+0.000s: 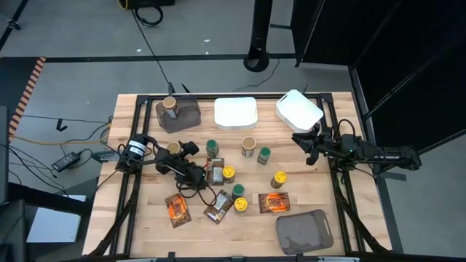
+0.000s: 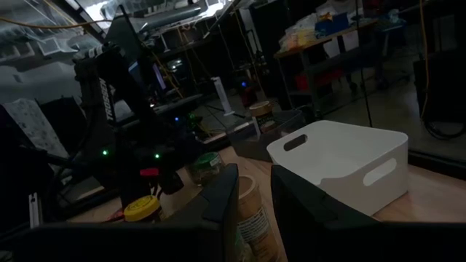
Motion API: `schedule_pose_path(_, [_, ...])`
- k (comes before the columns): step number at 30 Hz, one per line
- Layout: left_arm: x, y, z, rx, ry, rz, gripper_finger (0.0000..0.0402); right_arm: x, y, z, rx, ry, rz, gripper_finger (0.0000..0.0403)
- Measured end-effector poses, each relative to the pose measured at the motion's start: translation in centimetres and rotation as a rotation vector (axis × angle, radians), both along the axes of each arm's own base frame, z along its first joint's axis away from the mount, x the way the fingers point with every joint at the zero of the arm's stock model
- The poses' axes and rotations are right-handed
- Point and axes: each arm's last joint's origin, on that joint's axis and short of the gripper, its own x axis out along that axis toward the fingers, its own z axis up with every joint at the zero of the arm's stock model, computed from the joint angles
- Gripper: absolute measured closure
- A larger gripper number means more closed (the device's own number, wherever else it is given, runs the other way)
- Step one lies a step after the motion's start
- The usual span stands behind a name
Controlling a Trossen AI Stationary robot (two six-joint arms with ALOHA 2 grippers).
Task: Sort spices by type
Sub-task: Put the gold seasoning bottle into the top black bin
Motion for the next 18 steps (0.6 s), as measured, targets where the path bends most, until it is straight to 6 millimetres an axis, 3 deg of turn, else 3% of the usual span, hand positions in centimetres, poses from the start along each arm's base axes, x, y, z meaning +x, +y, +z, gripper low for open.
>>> schedule_pose_path(7, [0.9, -0.5, 1.0, -0.041, -0.021, 0.044, 0.0048, 0.0, 0.0, 0.0, 0.000, 0.000, 0.000, 0.0311])
schedule_pose_path(18, [4.3, -2.2, 4.6, -0.227, -0.204, 0.162, 0.0047, 0.0, 0.0, 0.0, 0.000, -0.001, 0.000, 0.0311])
